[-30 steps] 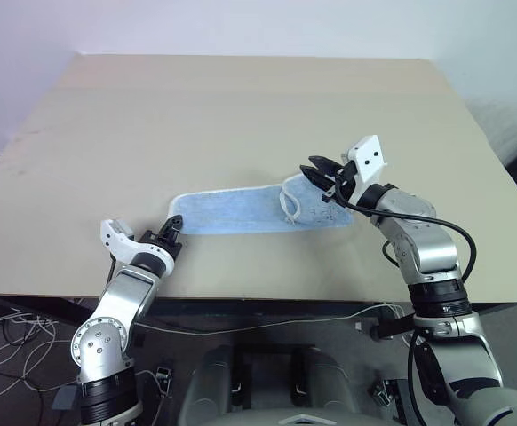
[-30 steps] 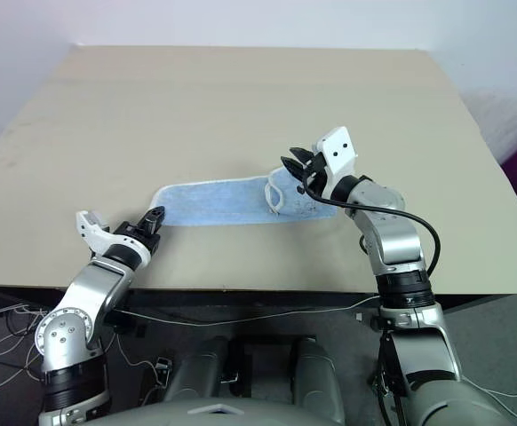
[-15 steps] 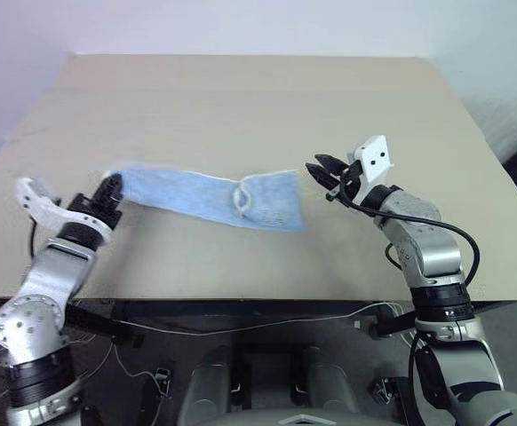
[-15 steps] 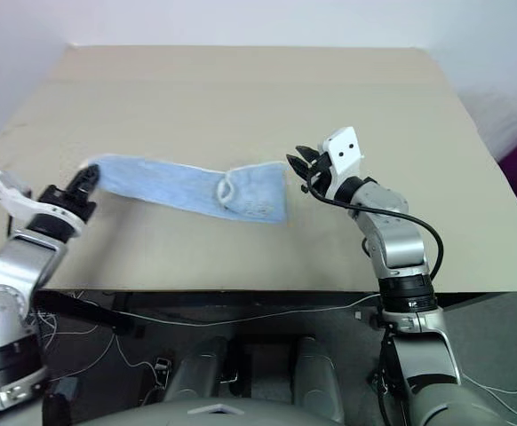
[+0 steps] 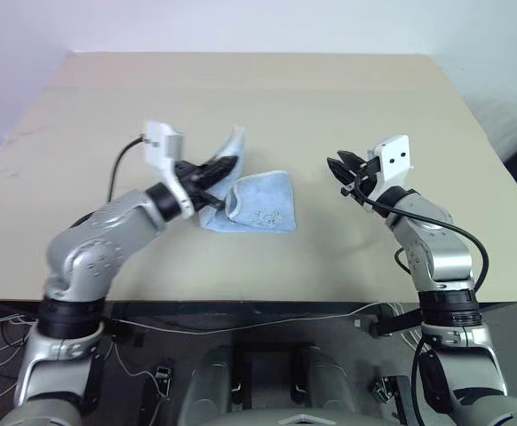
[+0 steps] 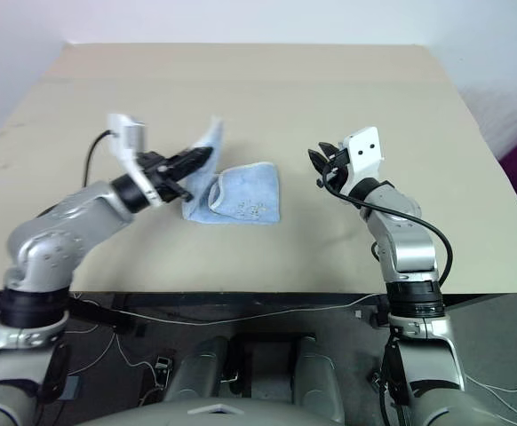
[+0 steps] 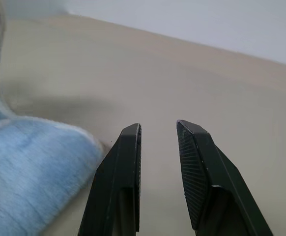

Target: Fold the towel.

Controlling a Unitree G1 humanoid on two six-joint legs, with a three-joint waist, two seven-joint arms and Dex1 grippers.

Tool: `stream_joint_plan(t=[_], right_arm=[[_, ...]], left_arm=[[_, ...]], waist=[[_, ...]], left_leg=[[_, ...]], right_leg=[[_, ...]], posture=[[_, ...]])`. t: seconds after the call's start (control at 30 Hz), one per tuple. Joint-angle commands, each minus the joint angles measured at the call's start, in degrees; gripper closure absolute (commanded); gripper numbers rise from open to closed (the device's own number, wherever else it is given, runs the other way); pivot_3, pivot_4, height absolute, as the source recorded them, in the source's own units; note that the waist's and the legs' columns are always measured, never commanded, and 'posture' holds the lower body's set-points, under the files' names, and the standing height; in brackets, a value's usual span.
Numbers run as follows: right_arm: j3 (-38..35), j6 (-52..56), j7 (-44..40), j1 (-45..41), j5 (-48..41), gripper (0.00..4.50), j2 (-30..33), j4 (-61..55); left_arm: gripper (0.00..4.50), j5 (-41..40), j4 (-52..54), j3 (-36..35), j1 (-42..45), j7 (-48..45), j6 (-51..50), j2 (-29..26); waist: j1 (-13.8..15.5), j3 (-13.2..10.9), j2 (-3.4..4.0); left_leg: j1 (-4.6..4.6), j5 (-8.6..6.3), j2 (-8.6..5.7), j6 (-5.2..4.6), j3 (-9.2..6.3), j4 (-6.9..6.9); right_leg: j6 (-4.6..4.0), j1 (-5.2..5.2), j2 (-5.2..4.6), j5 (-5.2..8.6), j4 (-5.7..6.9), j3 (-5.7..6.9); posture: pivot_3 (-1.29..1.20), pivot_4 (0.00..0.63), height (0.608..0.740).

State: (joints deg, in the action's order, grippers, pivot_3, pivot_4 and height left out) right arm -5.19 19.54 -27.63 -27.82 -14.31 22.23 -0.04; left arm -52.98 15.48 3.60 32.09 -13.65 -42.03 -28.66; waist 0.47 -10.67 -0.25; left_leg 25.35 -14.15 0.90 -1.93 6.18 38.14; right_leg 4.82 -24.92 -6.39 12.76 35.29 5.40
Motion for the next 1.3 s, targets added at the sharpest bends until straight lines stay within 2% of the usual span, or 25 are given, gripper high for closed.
stream_joint_plan(t=[0.03,0.13,0.23,0.33,0.43,0.53,0.6,0.83,0.9,0.93,1.03,1.07,1.17,1.3], right_arm=[[-2.1,0.3,1.4,1.0,-0.6,3.34,0.7,-4.7],[-2.7,0.8,2.3,2.1,-0.7,3.34,0.8,-6.2],[-3.0,1.2,3.0,2.9,-0.8,3.34,0.8,-7.4],[-3.1,1.3,3.3,3.2,-0.8,3.34,0.7,-7.7],[-2.9,1.3,3.3,3.1,-0.7,3.34,0.6,-7.5],[-2.3,1.1,3.1,2.3,-0.6,3.34,0.4,-6.7],[-1.8,1.0,2.8,1.9,-0.6,3.34,0.2,-6.3],[0.2,1.1,1.3,0.4,-0.9,3.34,-0.8,-5.6],[0.9,1.5,0.8,0.2,-1.1,3.34,-1.2,-5.9],[1.2,1.8,0.4,0.0,-1.4,3.5,-1.4,-6.3],[2.9,3.2,-1.1,-0.4,-2.6,4.2,-2.2,-7.6],[3.7,3.8,-1.6,-0.5,-2.9,4.49,-2.6,-8.0],[6.4,5.6,-2.4,-1.5,-3.2,4.5,-4.3,-7.9],[9.3,7.2,-2.6,-3.2,-2.7,4.5,-7.0,-4.9]], left_arm=[[4.47,7.9,-1.6,5.5,3.1,-1.1,-1.1,1.5],[4.47,14.6,-3.4,10.6,4.3,-3.1,-1.8,1.7],[4.47,17.8,-4.4,12.7,4.0,-5.4,-2.5,2.6],[4.47,19.2,-5.1,12.3,3.7,-6.8,-3.6,3.9],[4.47,17.3,-4.9,8.8,2.8,-7.7,-4.6,6.4],[3.79,12.4,-2.9,3.4,1.4,-8.7,-6.3,9.1],[3.16,10.3,-1.3,1.4,0.6,-9.3,-7.7,9.9],[0.68,5.2,4.0,-4.2,-2.9,-10.1,-11.2,9.4],[0.14,5.3,4.1,-6.4,-3.2,-8.7,-11.0,9.1],[0.02,5.9,3.6,-7.5,-3.2,-7.8,-10.6,8.9],[0.0,9.7,0.9,-10.1,-3.2,-6.0,-7.2,7.7],[0.19,11.9,-0.1,-9.8,-3.5,-5.8,-5.9,6.7],[0.88,18.7,-2.1,-7.7,-4.9,-6.3,-0.6,4.5],[2.26,20.9,-4.4,-6.2,-5.2,-8.4,2.0,5.7]], waist=[[-0.1,0.0,0.0],[-0.2,0.0,0.0],[-0.2,0.0,0.01],[-0.1,0.0,0.0],[0.0,0.0,0.0],[0.0,0.0,0.0],[-0.1,0.0,0.0],[-0.1,0.0,0.0],[0.0,0.0,0.0],[0.0,0.0,0.0],[0.0,0.0,0.0],[0.0,0.0,0.0],[-0.2,0.0,0.01],[0.1,0.0,-0.01]], left_leg=[[-0.01,0.02,0.02,0.02,0.0,-0.03],[-0.01,0.05,0.04,0.07,0.0,-0.04],[-0.02,0.06,0.06,0.07,-0.02,-0.03],[-0.01,0.05,0.07,0.06,-0.05,-0.02],[0.0,0.06,0.07,0.06,-0.06,-0.02],[0.0,0.06,0.06,0.04,-0.07,0.01],[0.0,0.07,0.06,0.04,-0.09,0.01],[-0.02,0.07,0.06,0.04,-0.1,0.04],[-0.02,0.07,0.06,0.04,-0.11,0.05],[-0.02,0.07,0.06,0.04,-0.12,0.07],[-0.03,0.07,0.05,0.04,-0.13,0.08],[-0.03,0.07,0.05,0.04,-0.13,0.08],[-0.05,0.07,0.05,0.04,-0.12,0.07],[-0.03,0.07,0.04,0.04,-0.12,0.08]], right_leg=[[0.0,0.0,0.05,0.0,-0.01,0.0],[0.01,-0.02,0.11,0.01,0.0,0.0],[0.01,-0.01,0.11,0.01,-0.01,0.0],[0.01,-0.02,0.1,0.01,-0.02,-0.01],[0.01,-0.01,0.08,0.01,-0.01,-0.01],[0.01,0.0,0.06,0.01,0.0,-0.01],[0.01,-0.01,0.06,0.01,0.03,-0.01],[0.01,0.02,0.06,0.01,0.07,0.0],[0.01,0.03,0.06,0.01,0.08,0.0],[0.01,0.03,0.06,0.01,0.08,0.0],[0.01,0.04,0.06,0.0,0.12,0.01],[0.01,0.04,0.06,0.01,0.13,0.01],[0.01,0.04,0.09,0.01,0.14,0.01],[0.01,0.04,0.07,0.0,0.13,0.02]], posture=[[0.0,0.15,0.74],[0.0,0.15,0.74],[0.0,0.15,0.74],[0.0,0.15,0.74],[0.0,0.15,0.74],[0.0,0.15,0.74],[0.0,0.15,0.74],[0.0,0.15,0.74],[0.0,0.15,0.74],[0.0,0.15,0.74],[0.0,0.15,0.74],[0.0,0.15,0.74],[0.0,0.15,0.74],[0.0,0.15,0.74]])
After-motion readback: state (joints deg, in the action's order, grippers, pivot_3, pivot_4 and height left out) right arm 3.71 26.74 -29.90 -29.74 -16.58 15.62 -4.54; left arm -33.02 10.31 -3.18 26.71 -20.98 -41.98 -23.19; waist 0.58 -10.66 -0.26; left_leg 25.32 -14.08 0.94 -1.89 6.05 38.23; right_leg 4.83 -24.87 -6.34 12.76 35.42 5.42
